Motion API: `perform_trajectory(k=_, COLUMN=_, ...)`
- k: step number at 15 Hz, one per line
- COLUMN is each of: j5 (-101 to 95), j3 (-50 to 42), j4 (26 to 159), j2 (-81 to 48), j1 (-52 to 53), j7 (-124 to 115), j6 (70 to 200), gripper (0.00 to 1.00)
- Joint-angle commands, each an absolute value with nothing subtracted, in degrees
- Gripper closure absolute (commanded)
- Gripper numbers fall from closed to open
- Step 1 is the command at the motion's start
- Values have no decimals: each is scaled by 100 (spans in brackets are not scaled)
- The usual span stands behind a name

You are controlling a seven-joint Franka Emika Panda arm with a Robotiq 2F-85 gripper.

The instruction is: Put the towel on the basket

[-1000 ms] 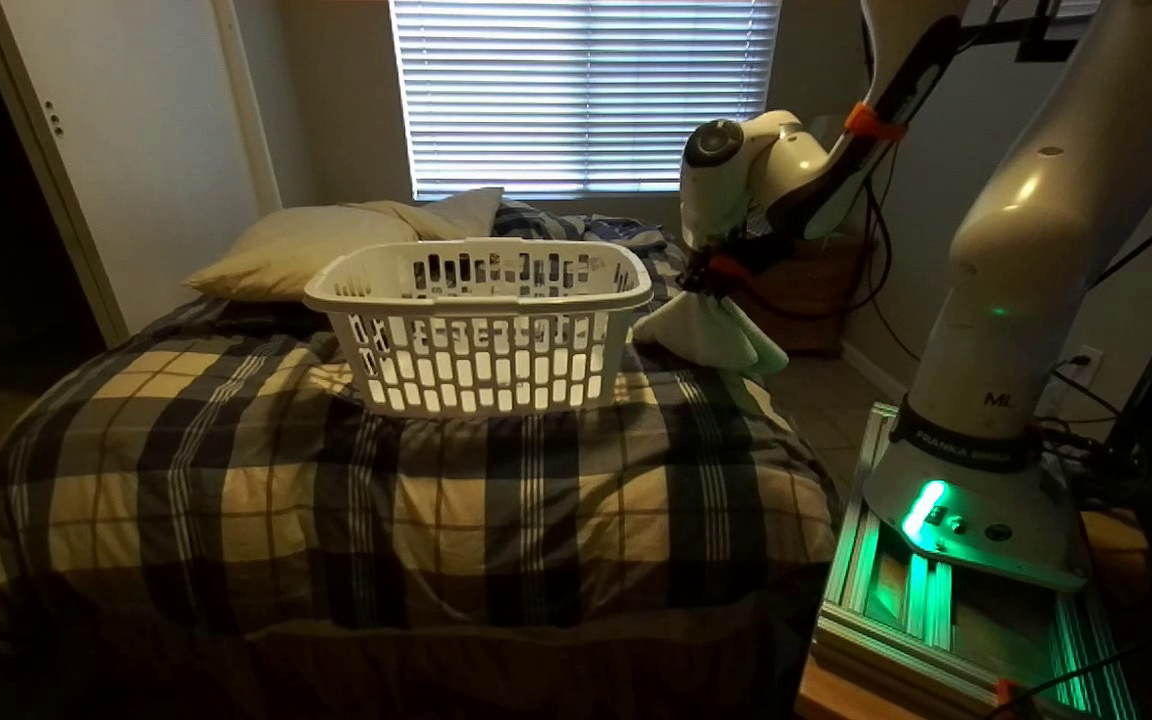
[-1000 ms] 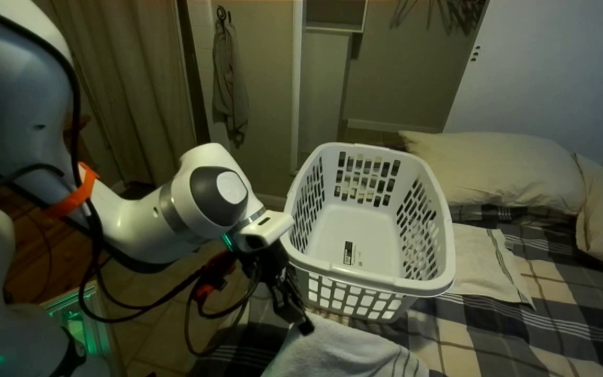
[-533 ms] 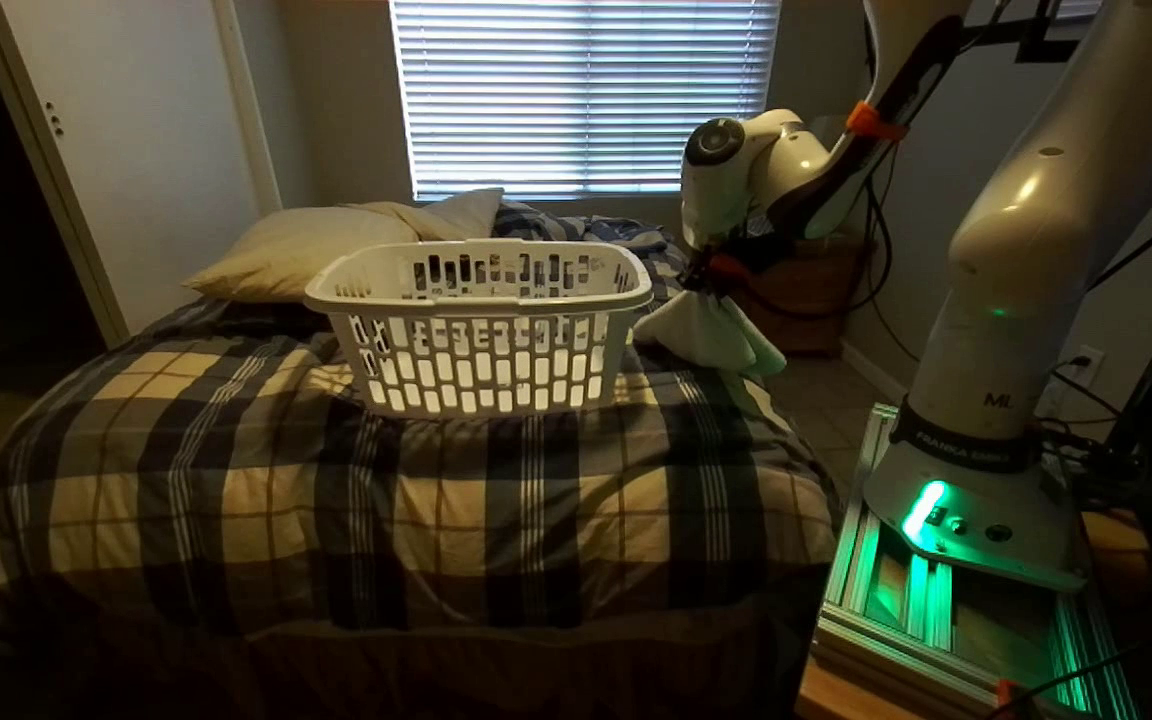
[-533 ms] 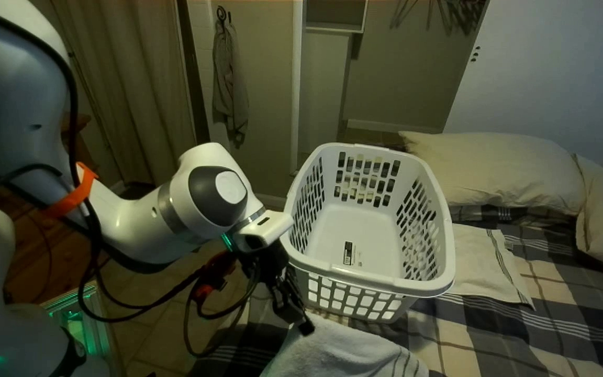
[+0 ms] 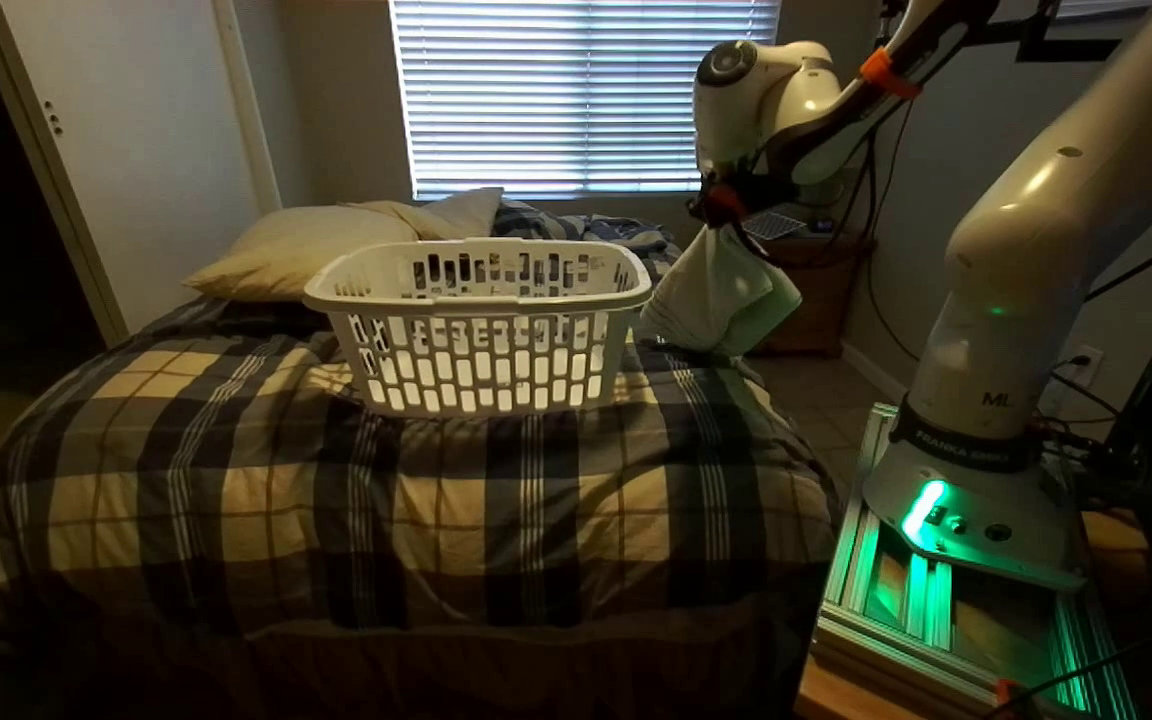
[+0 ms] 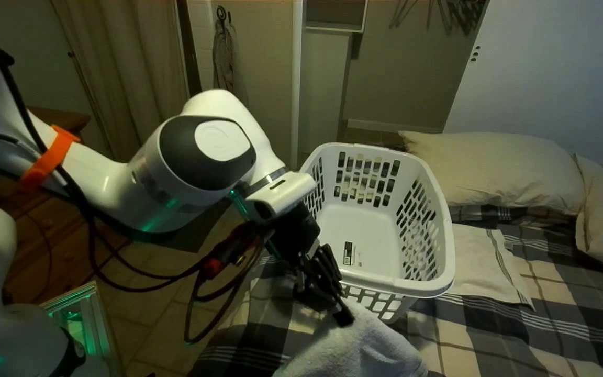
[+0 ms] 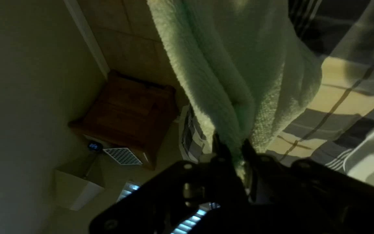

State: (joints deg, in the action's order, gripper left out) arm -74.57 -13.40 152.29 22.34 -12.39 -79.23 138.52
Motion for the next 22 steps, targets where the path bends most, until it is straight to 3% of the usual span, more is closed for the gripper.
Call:
perform_trajectory(k=1, j5=-6620, j3=-1260, j4=14705, j2=2484, j1=-1166, j7=-7870, j6=13644, gripper=93)
perform_trajectory(k=8, j5=-6111, j3=-600, j4=13414, j2=2004, j1=-1115, j7=-8872, j6=13027, gripper=93)
perform_trajectory(k=9, j5=-6263, j3=-708, j4=13773, j2=2272, j1=-1149, j7=-8632, j6=13175, gripper=89)
perform_trajectory(k=14, j5=-6227, j3=-633, j4=13538, j2=2034, j1=-1100, j7=-8820, j6=13108, gripper=89)
perform_trajectory(k=15, j5=-6167, j3=-607, j4=13503, j2=2043, j1=-1091, j7=-8875, j6=13023, gripper=93)
perform_trajectory(k=22, j5=-4092, j3=-467, j4=12560, j2=1618, j1=-901, j7=-8799, j6=11936, gripper=94)
